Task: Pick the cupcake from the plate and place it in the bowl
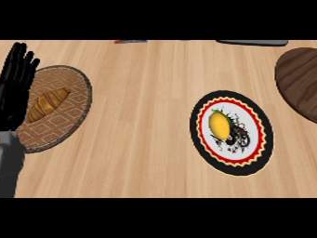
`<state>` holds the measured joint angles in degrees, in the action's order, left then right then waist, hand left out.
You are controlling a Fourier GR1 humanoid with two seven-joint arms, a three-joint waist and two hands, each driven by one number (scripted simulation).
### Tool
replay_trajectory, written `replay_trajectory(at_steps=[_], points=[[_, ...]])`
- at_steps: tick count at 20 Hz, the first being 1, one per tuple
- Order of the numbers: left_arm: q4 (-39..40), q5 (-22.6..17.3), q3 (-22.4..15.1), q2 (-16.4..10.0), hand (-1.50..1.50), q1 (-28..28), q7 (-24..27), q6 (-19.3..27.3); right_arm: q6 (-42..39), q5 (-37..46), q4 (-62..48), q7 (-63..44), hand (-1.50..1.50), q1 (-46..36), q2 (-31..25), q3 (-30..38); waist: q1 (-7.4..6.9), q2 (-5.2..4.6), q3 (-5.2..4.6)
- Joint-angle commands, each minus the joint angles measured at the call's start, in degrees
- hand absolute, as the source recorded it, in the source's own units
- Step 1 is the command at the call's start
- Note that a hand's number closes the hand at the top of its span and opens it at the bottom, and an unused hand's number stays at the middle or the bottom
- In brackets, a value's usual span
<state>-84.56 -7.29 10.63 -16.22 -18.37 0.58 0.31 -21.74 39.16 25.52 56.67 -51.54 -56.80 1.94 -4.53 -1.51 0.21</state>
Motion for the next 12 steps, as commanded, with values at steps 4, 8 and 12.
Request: replay_trajectory(at_steps=[4,8,12], points=[[0.94,0.61,-0.35,0.42,0.00,-0.51,0.98,0.20,-5.41,0.89,-2.30,8.25,1.50,-2.10,6.43,-5.19,0.59,0.11,-0.03],[0.08,0.00,0.31,0.59,0.00,0.60,0.64,0.37,3.26,3.99,-5.67,8.90,1.50,-0.58,7.72,-7.44,0.72,0.19,0.02],[0.34,-0.15,0.25,0.55,0.00,0.76,1.05,-0.23,2.40,3.46,-12.27,2.48,-1.50,-1.96,11.20,-6.60,0.69,0.08,0.01]])
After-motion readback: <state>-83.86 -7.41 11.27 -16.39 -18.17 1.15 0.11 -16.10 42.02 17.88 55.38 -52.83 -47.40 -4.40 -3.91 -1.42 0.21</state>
